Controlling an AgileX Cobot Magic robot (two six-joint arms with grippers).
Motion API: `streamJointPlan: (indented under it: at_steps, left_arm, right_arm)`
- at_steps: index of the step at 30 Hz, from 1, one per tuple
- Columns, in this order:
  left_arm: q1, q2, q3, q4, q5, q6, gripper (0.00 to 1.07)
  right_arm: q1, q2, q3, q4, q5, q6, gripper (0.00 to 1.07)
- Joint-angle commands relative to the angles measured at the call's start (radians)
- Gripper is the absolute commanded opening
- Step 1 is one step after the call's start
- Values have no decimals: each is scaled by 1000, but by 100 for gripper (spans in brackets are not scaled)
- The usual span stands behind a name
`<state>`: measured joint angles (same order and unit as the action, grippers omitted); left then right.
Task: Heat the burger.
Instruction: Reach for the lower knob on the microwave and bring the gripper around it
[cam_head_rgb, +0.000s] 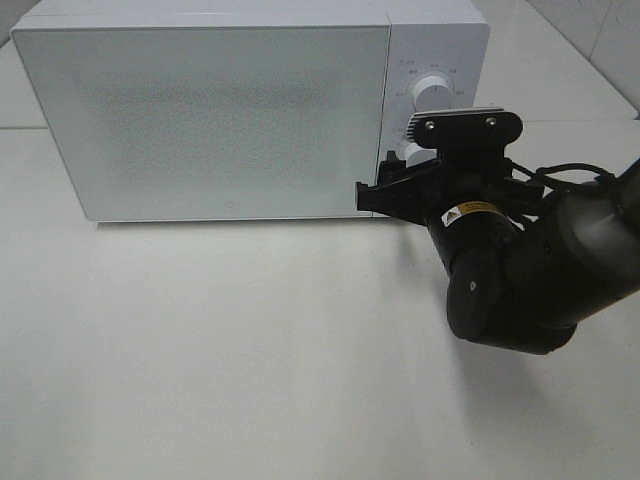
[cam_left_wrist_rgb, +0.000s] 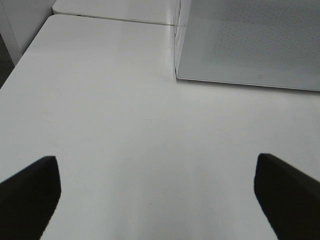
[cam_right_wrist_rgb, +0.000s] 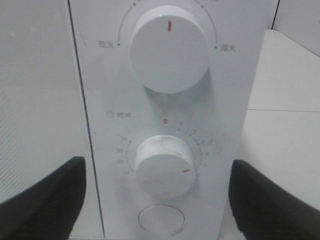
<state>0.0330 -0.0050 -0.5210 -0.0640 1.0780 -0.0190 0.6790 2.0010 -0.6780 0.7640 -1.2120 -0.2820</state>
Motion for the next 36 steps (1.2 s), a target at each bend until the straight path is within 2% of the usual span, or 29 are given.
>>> streamJointPlan:
  at_steps: [1,15,26,36]
  left_arm:
    - [3,-18,3,-9,-9,2,98]
    - [3,-18,3,-9,-9,2,98]
    - [3,-18,3,-9,-9,2,98]
    - [3,-18,3,-9,-9,2,98]
  right_arm:
    - [-15,9,-30,-25,-9,-11,76]
    - [-57,82,-110,-54,36,-11,76]
    - [-101,82,-119,-80,47,5,76]
    - [-97,82,-122,-103,59,5,75]
